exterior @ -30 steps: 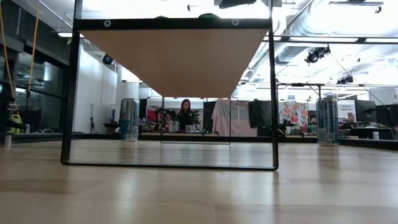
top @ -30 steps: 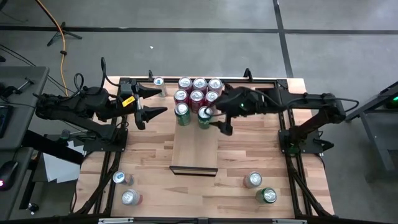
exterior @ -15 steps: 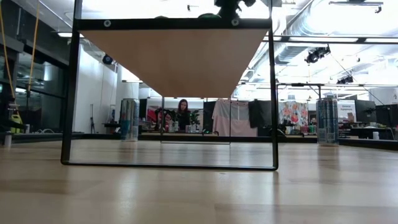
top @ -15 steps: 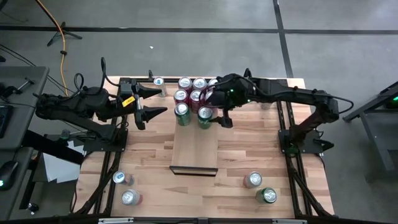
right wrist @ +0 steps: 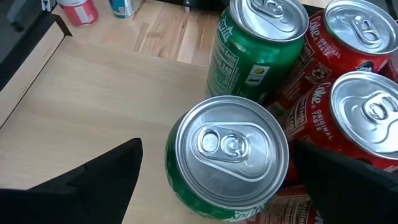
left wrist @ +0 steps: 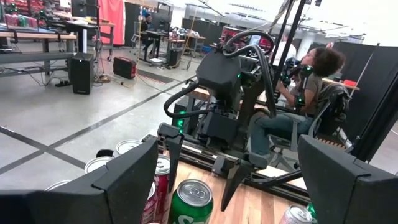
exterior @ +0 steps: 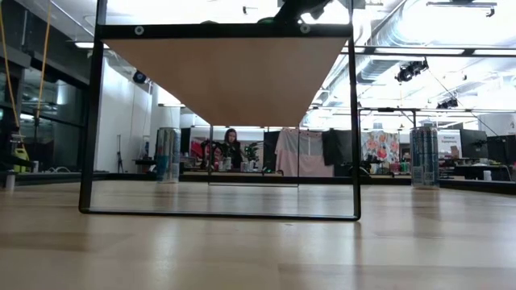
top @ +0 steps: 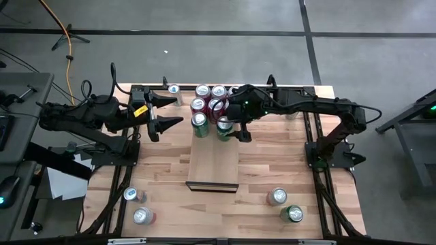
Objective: Place canned beverage on shelf
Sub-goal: Put the top left green soda can on the shelf
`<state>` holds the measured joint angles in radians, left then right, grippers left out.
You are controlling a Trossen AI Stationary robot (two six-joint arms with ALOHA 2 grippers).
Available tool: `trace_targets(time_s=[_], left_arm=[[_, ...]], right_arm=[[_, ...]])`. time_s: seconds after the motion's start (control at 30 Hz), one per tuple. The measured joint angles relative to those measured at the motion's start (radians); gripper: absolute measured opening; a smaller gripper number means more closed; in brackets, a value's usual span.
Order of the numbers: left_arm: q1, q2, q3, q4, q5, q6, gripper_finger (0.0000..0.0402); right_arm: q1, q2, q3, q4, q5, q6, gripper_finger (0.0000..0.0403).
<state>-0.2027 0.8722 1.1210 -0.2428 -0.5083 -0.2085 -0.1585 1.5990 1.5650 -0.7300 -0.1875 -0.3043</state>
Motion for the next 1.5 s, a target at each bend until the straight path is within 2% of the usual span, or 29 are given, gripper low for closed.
trace_targets(time_s=[0.13, 0.47, 0.73, 0.83, 1.07, 1.2, 1.33, 1.5], left_arm=[[0.000, 0.000, 0.000, 0.000, 0.000, 0.000, 0.0317], [0.000, 0.000, 0.000, 0.000, 0.000, 0.000, 0.0317], [0.000, 0.000, 0.000, 0.000, 0.000, 0.000, 0.0317], [0.000, 0.000, 0.000, 0.000, 0.000, 0.000, 0.0317], [0.000, 0.000, 0.000, 0.000, 0.000, 0.000, 0.0317], [0.000, 0.000, 0.000, 0.000, 0.000, 0.000, 0.0317], [0.000, 0.000, 0.000, 0.000, 0.000, 0.000, 0.0317], [0.000, 0.000, 0.000, 0.000, 0.000, 0.000, 0.0317]], right_arm=[[0.004, 0.000, 0.000, -0.005, 0.003, 0.007, 0.0375], [0.020, 0.000, 0.001, -0.007, 0.025, 0.090, 0.0267], [0.065, -0.003, 0.000, 0.002, 0.037, 0.261, 0.0263], [0.097, -0.003, 0.000, 0.005, 0.124, 0.312, 0.0263], [0.171, -0.002, -0.002, -0.005, 0.446, 0.515, 0.0263], [0.197, -0.002, -0.002, -0.047, 0.563, 0.622, 0.0263], [0.208, -0.005, 0.000, -0.088, 0.607, 0.752, 0.0263], [0.208, -0.006, 0.000, -0.079, 0.579, 0.767, 0.0264]])
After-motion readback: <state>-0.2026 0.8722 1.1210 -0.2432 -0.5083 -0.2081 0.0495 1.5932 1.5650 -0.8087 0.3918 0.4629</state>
